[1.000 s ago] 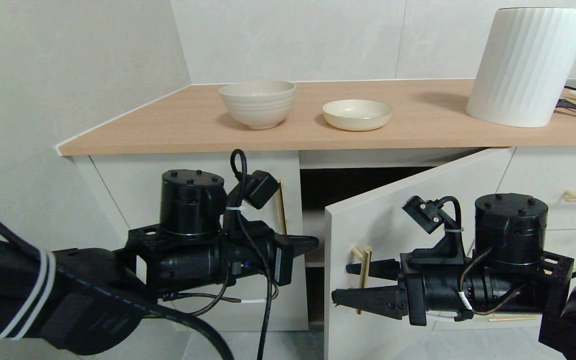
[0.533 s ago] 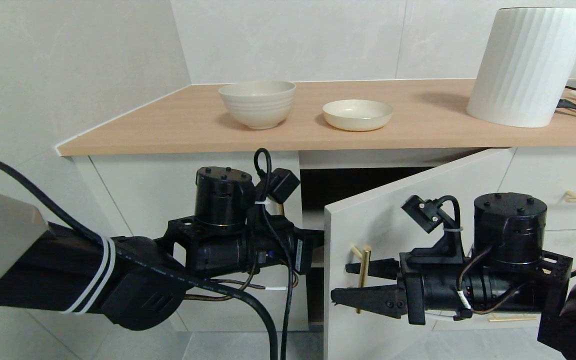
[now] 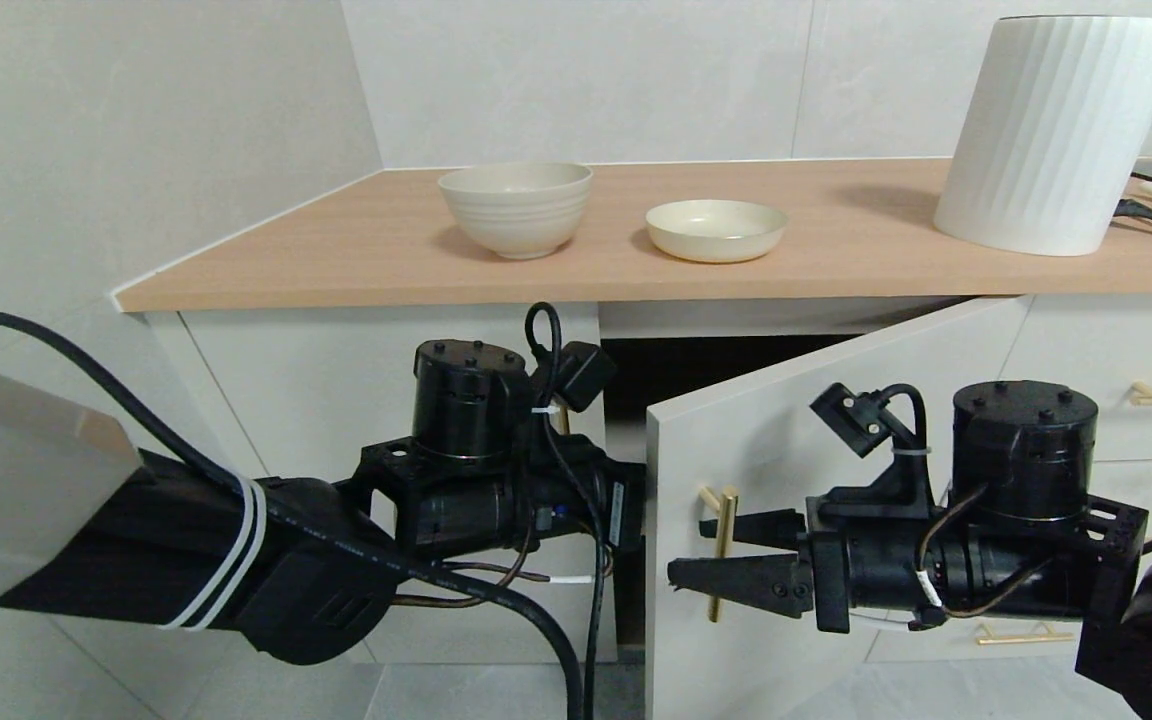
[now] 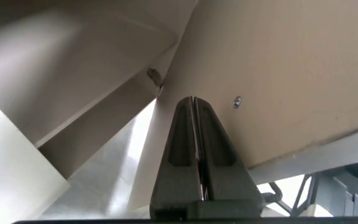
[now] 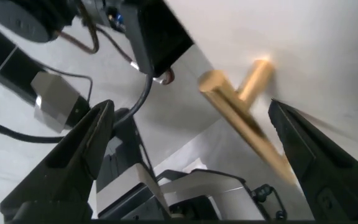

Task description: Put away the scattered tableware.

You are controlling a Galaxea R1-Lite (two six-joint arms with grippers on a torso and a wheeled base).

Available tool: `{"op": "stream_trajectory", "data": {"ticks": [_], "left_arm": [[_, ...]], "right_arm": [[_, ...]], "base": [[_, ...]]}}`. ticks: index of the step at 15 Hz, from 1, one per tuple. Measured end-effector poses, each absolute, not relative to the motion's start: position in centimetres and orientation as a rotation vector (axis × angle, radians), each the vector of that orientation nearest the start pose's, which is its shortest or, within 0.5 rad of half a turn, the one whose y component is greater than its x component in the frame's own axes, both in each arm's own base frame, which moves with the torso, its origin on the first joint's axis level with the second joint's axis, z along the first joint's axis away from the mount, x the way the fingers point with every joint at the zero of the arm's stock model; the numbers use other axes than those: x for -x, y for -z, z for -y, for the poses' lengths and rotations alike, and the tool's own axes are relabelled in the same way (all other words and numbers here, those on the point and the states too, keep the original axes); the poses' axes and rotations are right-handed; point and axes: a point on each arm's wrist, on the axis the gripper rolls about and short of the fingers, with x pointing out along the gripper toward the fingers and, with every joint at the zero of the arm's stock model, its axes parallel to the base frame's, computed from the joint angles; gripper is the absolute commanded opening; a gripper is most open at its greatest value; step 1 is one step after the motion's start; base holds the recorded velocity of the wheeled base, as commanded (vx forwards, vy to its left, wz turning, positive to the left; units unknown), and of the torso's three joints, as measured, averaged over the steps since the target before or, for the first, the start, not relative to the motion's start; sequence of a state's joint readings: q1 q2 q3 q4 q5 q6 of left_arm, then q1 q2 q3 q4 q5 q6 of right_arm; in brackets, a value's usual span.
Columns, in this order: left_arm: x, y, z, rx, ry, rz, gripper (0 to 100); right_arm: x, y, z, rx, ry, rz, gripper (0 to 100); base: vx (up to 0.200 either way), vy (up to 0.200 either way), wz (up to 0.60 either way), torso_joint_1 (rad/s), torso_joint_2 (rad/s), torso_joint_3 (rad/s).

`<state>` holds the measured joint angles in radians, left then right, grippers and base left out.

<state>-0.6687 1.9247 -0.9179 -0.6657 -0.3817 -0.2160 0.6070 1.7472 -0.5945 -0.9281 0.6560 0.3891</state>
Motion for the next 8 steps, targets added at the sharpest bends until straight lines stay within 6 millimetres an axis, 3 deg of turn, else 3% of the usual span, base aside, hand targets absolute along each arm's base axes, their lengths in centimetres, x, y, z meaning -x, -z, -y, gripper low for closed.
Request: {"op": "stream_trajectory", "data": {"ticks": [2,5,8], "left_arm": [[-27.4,-13.9,22.8,0.143,0.995,-0.465,0],[-27.2,-13.9,23.3,0.14,1.001,-0.459,0],[-27.1,-14.3,24.3,0.173,1.055,-0.374,0]], "right_arm": [[-23.5,-14.7,-16.9,-0.346,-1.153,-0.459,100],[-24.6,-14.6,-14.2,-0.325,-0.937,-0.405,100],[-23.2,-13.9,-11.9,-0.189,-0.747,-0.356,100]], "base": [[0.0,0.0,0.0,0.0,0.0,0.0],[0.0,0.0,0.0,0.0,0.0,0.0],[0.0,0.0,0.0,0.0,0.0,0.0]]}}
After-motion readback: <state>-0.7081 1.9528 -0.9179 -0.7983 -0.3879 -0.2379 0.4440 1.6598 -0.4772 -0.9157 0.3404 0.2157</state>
